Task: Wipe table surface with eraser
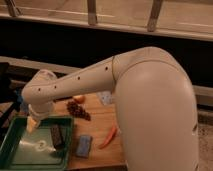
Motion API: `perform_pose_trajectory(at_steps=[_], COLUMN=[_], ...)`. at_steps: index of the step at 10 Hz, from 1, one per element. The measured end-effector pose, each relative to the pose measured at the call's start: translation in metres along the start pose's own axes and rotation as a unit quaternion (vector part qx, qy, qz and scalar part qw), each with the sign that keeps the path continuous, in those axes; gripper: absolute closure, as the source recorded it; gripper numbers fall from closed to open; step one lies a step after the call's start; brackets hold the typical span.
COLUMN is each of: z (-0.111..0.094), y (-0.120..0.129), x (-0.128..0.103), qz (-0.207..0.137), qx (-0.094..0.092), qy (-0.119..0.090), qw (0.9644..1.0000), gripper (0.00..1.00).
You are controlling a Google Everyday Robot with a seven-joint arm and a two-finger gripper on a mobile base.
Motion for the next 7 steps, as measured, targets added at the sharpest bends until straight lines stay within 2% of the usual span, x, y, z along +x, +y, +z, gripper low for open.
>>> perform_pose_trajectory(at_steps=[4,6,7], z=[0.007,0.031,0.037], y=[0.002,0.010,0.012], x=[0.000,0.004,0.006], qz=[0.002,0.010,0.015], qx=[-0.008,-0.034,-0.043], qy=[0.003,0.003,0.001], qw=[1.0000,0.9994,0.9990], gripper=[0.20,0.20,0.20])
